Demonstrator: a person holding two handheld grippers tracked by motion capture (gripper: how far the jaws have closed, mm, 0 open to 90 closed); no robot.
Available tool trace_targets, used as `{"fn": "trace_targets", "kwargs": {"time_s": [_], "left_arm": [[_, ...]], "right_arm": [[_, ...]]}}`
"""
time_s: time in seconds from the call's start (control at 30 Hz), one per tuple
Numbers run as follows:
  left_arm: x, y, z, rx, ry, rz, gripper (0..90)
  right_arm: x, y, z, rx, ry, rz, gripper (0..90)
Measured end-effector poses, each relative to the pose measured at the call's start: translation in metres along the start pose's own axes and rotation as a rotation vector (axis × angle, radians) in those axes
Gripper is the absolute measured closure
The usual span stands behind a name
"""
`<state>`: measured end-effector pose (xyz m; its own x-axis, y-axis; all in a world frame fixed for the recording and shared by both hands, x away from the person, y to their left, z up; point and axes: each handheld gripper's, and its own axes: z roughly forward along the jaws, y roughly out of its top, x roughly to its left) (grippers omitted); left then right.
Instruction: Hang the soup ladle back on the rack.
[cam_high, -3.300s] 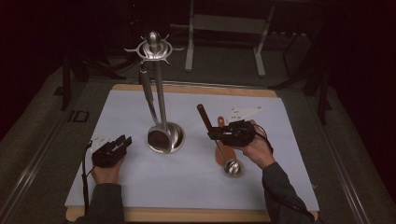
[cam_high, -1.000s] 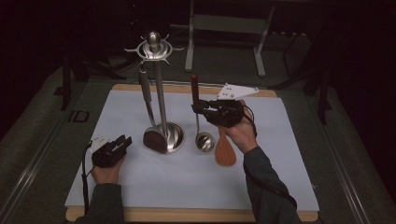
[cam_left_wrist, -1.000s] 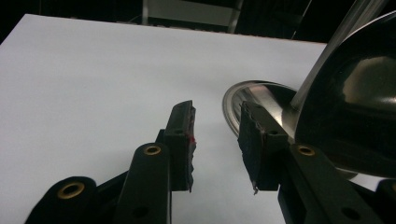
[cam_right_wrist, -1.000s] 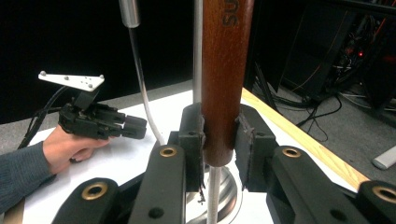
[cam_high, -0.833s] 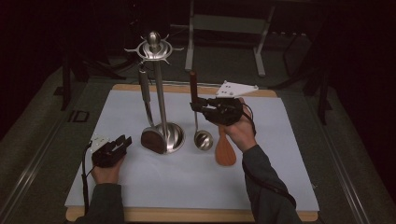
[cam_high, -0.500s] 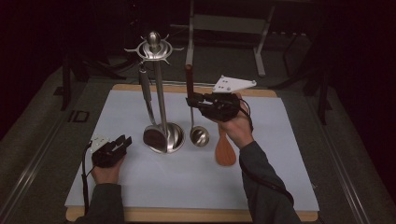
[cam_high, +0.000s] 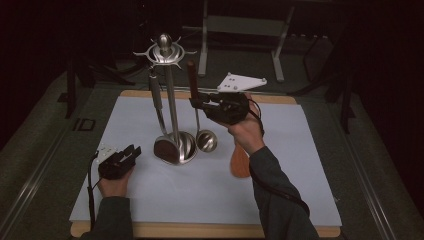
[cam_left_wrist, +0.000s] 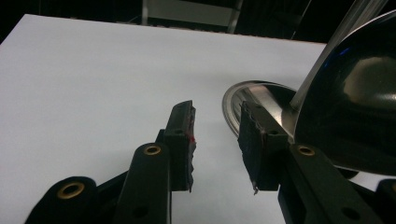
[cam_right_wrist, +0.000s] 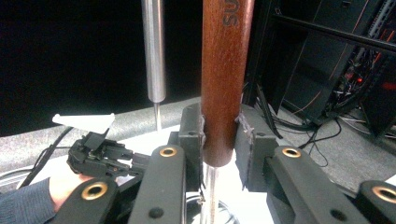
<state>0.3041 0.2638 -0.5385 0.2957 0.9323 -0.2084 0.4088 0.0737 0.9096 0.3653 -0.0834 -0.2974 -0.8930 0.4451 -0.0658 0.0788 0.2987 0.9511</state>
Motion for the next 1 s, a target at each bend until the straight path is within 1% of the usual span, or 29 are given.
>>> {"fn": "trace_targets", "kwargs": {"time_s": [0.23, 0.37, 0.63, 1.0], "left_arm": [[0.0, 0.0, 0.0, -0.001, -0.001, 0.0, 65.7], [0.0, 0.0, 0.0, -0.001, -0.001, -0.001, 65.7], [0.0, 0.0, 0.0, -0.001, -0.001, 0.0, 65.8], [0.0, 0.0, 0.0, -0.003, 0.0, -0.002, 65.7]], "right_arm": [[0.006, 0.006, 0.007, 0.009, 0.002, -0.013, 74.3], [0.007, 0.008, 0.01, 0.019, -0.012, -0.013, 74.4], [0.006, 0.006, 0.016, 0.045, -0.017, -0.01, 74.3], [0.005, 0.004, 0.02, 0.027, 0.005, 0.006, 72.0]]}}
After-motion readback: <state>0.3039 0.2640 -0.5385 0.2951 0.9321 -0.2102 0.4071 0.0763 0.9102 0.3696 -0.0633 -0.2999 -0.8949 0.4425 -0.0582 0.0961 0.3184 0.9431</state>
